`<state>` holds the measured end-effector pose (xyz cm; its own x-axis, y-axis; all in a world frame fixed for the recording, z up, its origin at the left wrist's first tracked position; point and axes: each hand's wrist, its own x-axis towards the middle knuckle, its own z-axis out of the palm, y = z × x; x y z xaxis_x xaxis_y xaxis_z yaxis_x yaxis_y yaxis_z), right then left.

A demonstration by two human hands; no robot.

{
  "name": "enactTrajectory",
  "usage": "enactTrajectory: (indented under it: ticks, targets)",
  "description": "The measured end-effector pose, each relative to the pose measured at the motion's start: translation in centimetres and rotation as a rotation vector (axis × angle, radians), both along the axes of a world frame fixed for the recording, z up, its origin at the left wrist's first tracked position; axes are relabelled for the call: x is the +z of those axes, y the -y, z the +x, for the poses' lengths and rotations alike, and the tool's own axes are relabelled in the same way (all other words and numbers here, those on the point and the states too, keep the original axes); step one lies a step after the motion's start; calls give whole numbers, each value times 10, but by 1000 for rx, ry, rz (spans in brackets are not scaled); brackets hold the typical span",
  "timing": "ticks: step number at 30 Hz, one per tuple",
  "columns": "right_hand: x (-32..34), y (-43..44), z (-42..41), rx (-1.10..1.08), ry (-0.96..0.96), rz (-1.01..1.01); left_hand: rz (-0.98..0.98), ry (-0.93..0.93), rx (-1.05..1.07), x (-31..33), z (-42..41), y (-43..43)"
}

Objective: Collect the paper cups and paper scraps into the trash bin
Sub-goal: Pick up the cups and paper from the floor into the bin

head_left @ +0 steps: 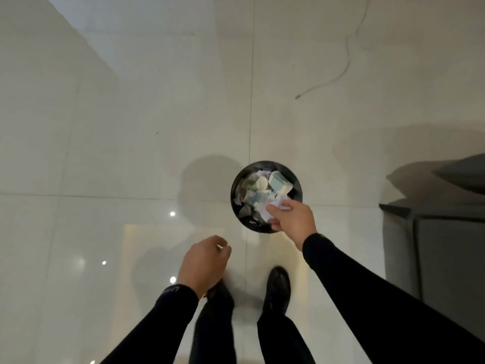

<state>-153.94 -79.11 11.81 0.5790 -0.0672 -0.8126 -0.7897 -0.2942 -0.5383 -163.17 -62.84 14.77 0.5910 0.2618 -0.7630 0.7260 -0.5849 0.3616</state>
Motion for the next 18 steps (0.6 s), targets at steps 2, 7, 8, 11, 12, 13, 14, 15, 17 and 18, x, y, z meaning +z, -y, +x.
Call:
enactTrajectory:
  ticks: [2, 7, 8, 11, 12, 13, 14, 15, 17, 18]
  targets:
    - [-17, 0, 5, 8, -6, -11, 3, -24, -23, -16, 2, 0]
    - [-60, 9, 9, -48, -9, -83, 6, -37, -48, -50, 19, -9]
    - [-68, 12, 8, -68, -43, -115, 9, -31, -45, -57, 24, -11]
    - [-93, 22, 0, -224, -225, -171, -2, -34, -36, -76, 36, -13]
    - [-99, 23, -3, -264, -295, -167, -8, -37, -38, -83, 39, -14]
    - [-106, 22, -6, -283, -364, -154, -13, -40, -39, -90, 42, -15]
    - [-113, 21, -9, -291, -426, -131, -15, -39, -40, -97, 44, -17]
    - [-121, 18, -12, -301, -475, -93, -14, -39, -44, -103, 45, -19]
    - [-134, 11, -17, -349, -539, 6, -9, -49, -53, -115, 46, -26]
    - [-141, 7, -19, -383, -553, 56, -4, -58, -52, -120, 45, -31]
